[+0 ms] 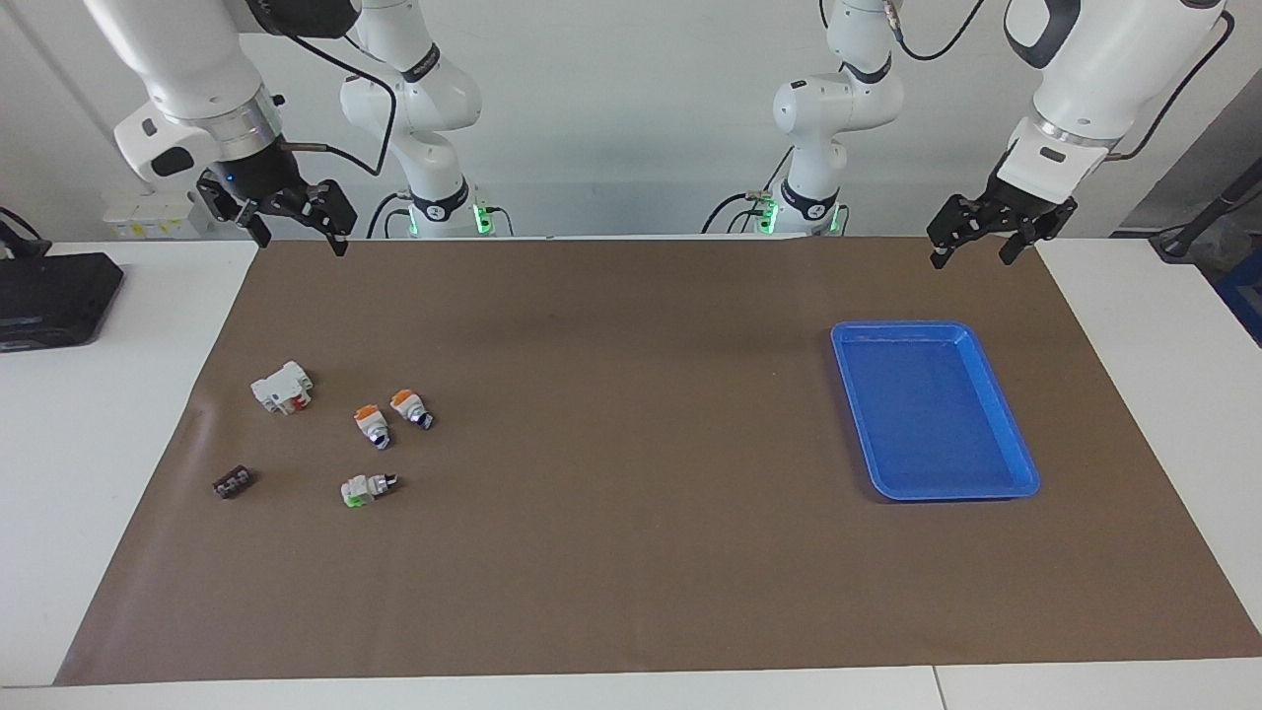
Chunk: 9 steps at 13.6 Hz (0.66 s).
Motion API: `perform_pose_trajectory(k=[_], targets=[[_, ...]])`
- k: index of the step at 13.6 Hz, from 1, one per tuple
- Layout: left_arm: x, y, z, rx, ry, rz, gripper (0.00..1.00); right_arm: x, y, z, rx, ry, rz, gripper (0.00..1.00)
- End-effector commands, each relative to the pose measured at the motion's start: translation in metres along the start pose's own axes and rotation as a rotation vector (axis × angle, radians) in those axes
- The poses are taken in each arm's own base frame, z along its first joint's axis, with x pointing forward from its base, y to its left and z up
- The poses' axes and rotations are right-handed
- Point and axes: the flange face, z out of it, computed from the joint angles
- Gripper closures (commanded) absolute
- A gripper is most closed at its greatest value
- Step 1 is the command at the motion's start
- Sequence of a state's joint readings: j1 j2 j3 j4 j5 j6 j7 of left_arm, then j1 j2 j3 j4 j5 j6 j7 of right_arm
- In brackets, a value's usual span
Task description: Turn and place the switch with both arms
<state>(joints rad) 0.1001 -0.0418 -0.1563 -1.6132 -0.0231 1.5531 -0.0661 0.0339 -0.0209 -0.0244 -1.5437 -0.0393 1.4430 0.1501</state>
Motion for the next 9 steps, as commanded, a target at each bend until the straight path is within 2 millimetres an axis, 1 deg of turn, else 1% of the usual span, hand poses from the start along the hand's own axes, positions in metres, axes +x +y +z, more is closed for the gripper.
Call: perform_pose_trajectory(k=[1, 5, 7, 9], targets=[[-0.0069, -0.0027, -0.0006, 0.014, 0.004, -0.014, 0.00, -0.0028, -0.0009, 0.0024, -0.004, -0.010, -0.001, 0.00], [-0.0070, -0.0026, -0.0006, 0.013, 0.004, -0.014, 0.00, -0.0024, 0.0053, 0.0021, 0.001, -0.007, -0.003, 0.00], [-0.0069, -0.0026, -0.0006, 0.013, 0.004, -0.014, 0.00, -0.0034, 0.0002, 0.0024, 0.005, 0.004, -0.013, 0.00], [-0.0070, -0.0026, -0.0006, 0.013, 0.004, -0.014, 0.00, 0.0026, 0.0022, 0.0076, 0.010, 0.040, -0.009, 0.00]])
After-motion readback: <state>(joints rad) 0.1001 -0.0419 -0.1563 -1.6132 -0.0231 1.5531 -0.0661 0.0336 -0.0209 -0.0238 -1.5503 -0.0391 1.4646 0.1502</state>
